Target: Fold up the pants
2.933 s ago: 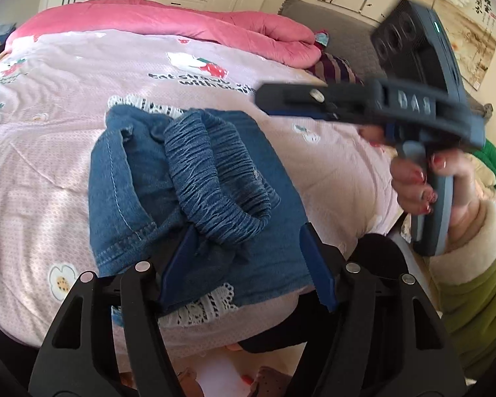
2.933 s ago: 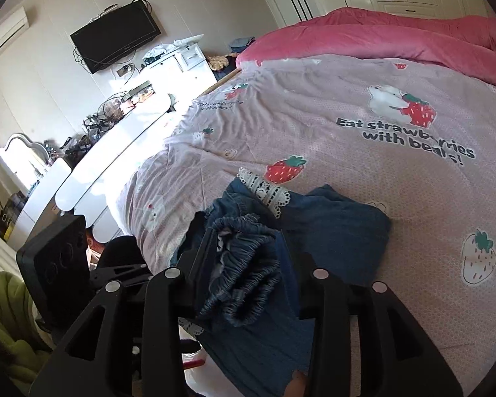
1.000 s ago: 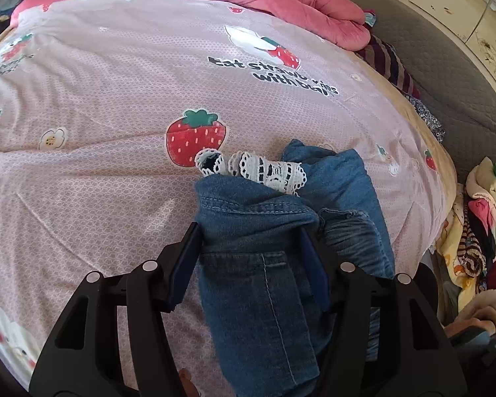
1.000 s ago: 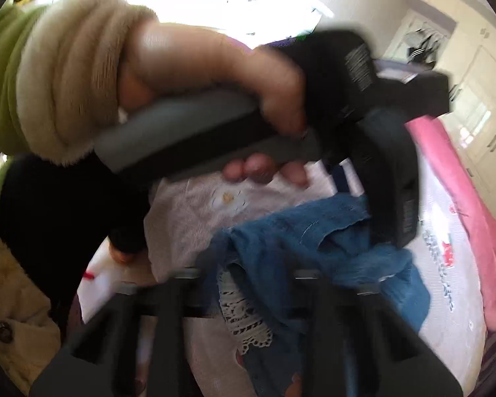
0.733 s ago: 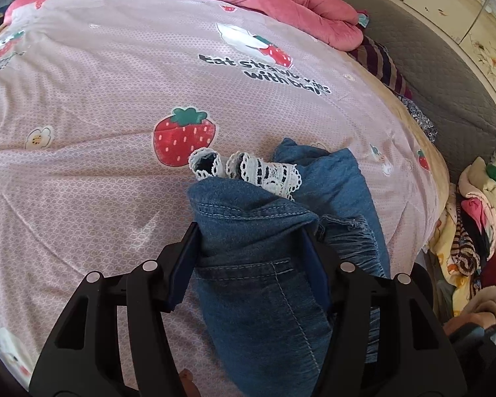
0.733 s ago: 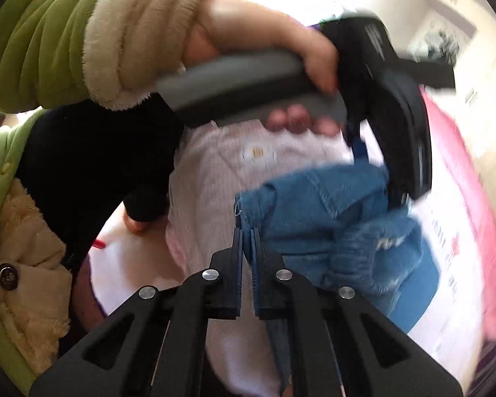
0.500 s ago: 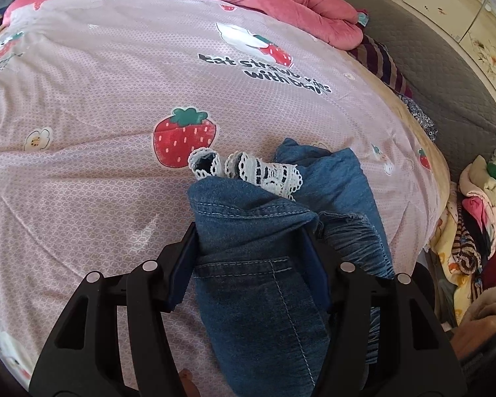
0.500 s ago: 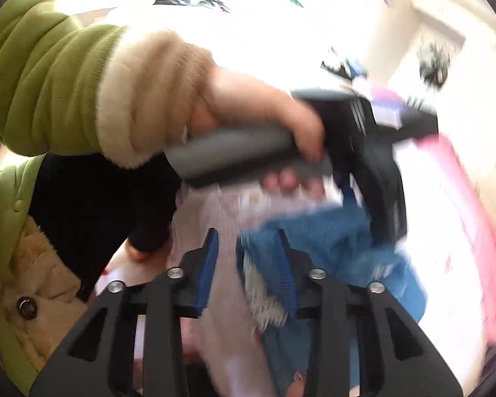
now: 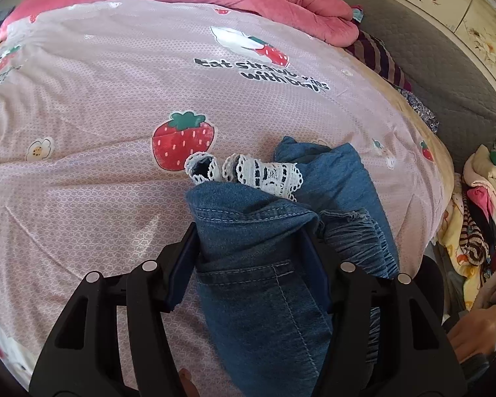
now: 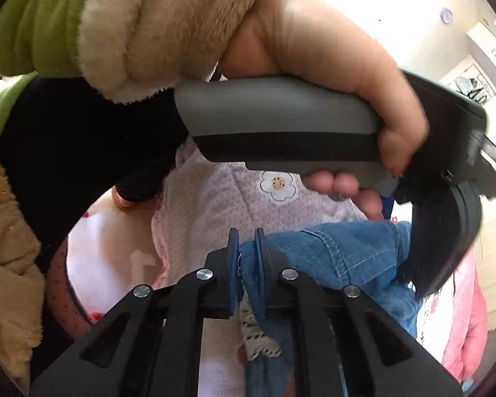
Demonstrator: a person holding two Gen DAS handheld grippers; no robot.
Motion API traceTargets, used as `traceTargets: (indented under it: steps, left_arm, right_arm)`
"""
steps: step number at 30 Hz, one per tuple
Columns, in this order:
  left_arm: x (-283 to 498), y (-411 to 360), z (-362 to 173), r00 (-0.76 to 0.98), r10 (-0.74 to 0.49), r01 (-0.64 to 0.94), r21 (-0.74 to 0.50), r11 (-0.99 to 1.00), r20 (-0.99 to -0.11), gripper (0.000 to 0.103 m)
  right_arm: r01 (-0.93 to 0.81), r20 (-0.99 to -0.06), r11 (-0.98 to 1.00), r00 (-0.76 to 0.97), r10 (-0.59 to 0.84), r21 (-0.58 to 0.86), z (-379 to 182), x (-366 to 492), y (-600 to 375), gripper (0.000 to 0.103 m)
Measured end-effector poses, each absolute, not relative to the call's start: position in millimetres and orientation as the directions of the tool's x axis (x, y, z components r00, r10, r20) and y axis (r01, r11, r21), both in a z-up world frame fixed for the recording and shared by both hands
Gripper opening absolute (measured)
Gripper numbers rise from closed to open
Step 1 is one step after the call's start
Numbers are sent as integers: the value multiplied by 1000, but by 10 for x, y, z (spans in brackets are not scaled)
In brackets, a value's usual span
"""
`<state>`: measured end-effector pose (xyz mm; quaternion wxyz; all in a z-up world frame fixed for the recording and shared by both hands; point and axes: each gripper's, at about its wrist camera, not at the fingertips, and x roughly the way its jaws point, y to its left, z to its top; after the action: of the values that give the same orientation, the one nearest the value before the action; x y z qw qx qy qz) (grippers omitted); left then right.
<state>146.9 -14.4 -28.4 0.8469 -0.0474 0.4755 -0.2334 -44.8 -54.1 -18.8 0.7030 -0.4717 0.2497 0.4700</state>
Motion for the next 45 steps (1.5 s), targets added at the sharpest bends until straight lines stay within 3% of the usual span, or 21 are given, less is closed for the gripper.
traceTargets:
  steps: [4,5,8,10,13,19,22,24,26,32,36,45]
  left_arm:
    - [1470,-145,-289,444,-437,347,-300,889,-782,53]
    - [1470,-147,-290,447,-435,345,-298,890,-782,53]
    - [1474,-150,-292,456,-424,335,-291,896,-782,53]
    - [1461,-156,-284,459,-421,333,-287,898,-782,53]
    - [1408,-175,-246,478,-398,342,-252,905,-783,53]
    - [1304,-214,-157,520,-362,349,-194,917,-774,53]
    - [1238,-206,-113,533,-351,340,-184,922,-770,54]
    - [1162,-181,-68,544,-352,336,-187,923,-762,63]
    - [1054,-128,-31,551,-364,336,-199,921,-751,65]
    - [902,-88,-101,552,-339,333,-171,927,-762,65]
    - [1012,-123,-252,528,-322,322,-165,932,-786,58]
    - [1311,-88,-418,483,-366,297,-244,923,-796,59]
  right_arm:
    - [-928,-803,155,371,466,-339,-182,-436,-686,7]
    - [-938,-813,159,345,469,-307,-223,-438,-694,3]
    - [-935,-846,151,354,399,-320,-519,-447,-645,0]
    - [-947,-848,185,316,425,-261,-525,-465,-713,0]
    - [-951,-803,264,283,525,-162,-310,-470,-875,0]
    - [-908,-657,404,370,657,-107,242,-412,-1128,1]
    - [-869,-651,484,426,629,-102,284,-212,-1212,1]
    - [-845,-672,532,429,604,-61,243,-105,-1248,2]
    - [-813,-701,582,428,571,-22,121,4,-1343,2]
    - [-749,-717,654,396,574,110,13,127,-1616,1]
    - [-739,-722,665,400,564,110,112,139,-1753,1]
    - [-721,-726,685,415,548,105,-10,195,-1718,2]
